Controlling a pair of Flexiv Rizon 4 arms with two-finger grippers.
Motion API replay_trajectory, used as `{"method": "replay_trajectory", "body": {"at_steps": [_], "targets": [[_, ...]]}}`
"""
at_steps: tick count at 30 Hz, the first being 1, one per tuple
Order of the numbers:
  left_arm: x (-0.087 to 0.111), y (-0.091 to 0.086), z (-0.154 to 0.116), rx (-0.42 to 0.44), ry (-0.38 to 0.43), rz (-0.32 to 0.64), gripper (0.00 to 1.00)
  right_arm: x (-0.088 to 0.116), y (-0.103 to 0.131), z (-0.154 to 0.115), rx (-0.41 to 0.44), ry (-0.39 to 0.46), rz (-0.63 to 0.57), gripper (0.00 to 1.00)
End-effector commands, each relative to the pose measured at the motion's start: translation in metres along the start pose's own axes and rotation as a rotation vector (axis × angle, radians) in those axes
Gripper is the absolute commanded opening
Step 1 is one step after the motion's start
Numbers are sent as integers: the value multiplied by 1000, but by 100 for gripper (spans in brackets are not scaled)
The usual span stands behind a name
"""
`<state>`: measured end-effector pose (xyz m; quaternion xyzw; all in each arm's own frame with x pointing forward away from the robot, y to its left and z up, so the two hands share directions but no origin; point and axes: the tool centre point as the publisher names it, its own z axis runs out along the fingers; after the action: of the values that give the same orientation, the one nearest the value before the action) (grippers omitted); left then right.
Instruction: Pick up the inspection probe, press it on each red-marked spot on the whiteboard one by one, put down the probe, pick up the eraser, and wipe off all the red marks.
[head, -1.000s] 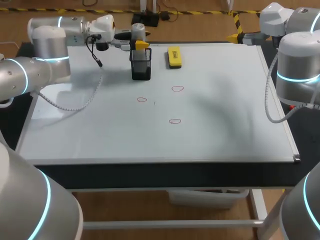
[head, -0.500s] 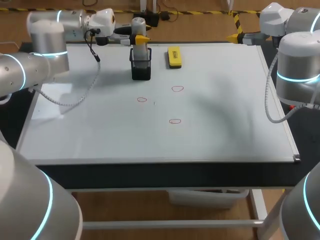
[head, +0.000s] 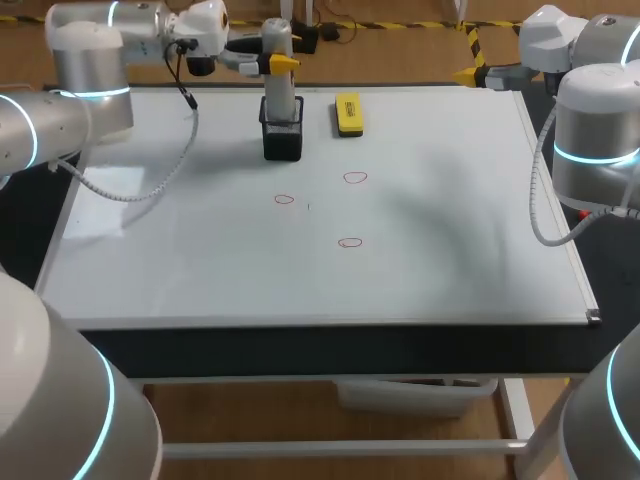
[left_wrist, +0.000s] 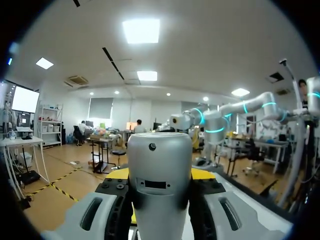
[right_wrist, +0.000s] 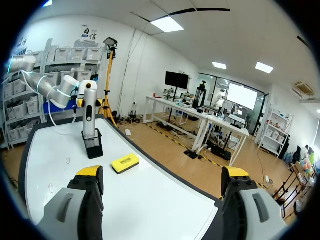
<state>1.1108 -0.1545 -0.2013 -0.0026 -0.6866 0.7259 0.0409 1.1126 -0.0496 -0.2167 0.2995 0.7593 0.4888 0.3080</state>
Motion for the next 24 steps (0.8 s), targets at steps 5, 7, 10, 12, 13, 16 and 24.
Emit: {"method": "replay_trajectory", "body": {"at_steps": [5,7,10,12,13,16,24], "targets": [[15,-24,-11,-25,-92,16,0,0,0,0,0,1,0,100],[16,-29,-18,-22,-106,18,0,0,0,0,0,1,0,100],[19,-34,-30,-15,-132,30,0,0,0,0,0,1,0,100],[20,-35,-36,-14,-143,35,0,0,0,0,0,1,0,100],[21,-35,-41,-8,-154,38,0,0,0,0,0,1,0,100],[24,-34,-52,-5,-167,46,0,0,0,0,0,1,0,100],[31,-28,-78,-1,-200,62,0,0,0,0,0,1,0,100]]}}
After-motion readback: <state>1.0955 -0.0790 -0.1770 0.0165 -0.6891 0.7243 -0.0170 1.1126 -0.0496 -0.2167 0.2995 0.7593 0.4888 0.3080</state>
